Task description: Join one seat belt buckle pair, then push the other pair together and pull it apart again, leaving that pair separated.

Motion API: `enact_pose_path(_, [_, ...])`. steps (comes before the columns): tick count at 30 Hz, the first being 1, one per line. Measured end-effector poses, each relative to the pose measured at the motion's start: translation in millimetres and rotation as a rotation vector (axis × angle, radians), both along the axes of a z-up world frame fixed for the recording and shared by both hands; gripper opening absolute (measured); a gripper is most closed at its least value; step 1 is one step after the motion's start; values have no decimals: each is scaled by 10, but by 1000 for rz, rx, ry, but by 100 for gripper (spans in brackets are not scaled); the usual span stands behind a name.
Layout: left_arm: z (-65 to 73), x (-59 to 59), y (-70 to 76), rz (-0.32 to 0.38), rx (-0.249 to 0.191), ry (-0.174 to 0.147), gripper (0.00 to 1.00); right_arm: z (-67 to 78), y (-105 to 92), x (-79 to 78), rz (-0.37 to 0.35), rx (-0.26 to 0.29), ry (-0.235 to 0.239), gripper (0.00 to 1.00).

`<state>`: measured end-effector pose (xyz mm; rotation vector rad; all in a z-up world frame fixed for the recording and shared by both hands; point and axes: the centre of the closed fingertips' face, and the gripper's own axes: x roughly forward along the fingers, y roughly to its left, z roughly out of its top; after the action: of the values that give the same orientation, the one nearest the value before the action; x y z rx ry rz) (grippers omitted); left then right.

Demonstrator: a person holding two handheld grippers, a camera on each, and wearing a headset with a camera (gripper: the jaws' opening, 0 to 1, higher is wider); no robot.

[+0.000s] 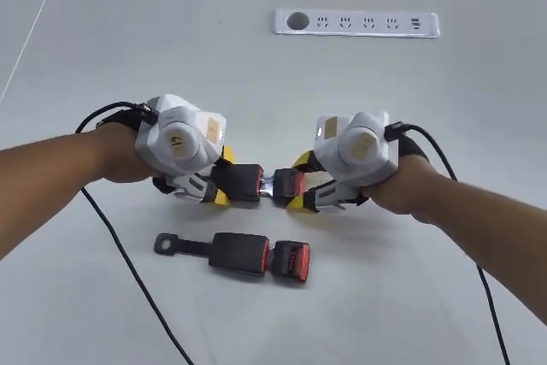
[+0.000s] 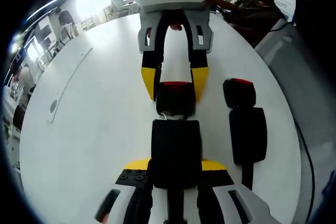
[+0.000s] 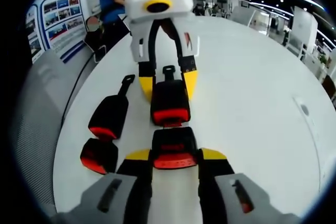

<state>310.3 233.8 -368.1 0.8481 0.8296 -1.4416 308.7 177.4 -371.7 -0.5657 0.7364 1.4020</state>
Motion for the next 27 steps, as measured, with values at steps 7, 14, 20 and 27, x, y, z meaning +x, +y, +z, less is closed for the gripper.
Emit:
enact_pose_path(7, [2, 4, 1, 0, -3, 1, 32, -6, 47, 18, -6, 8, 5, 32])
enact_pose_path(14, [-1, 9, -1, 2, 2, 3, 32, -10, 56, 17, -16, -13, 9, 31])
enact_pose_path(20, [-1, 7, -3, 1, 14, 2, 32, -12, 48, 21, -22, -26, 9, 31])
enact_pose_path(27, [-6, 10, -2, 2, 28, 2, 33, -14, 55, 18, -26, -58, 1, 32])
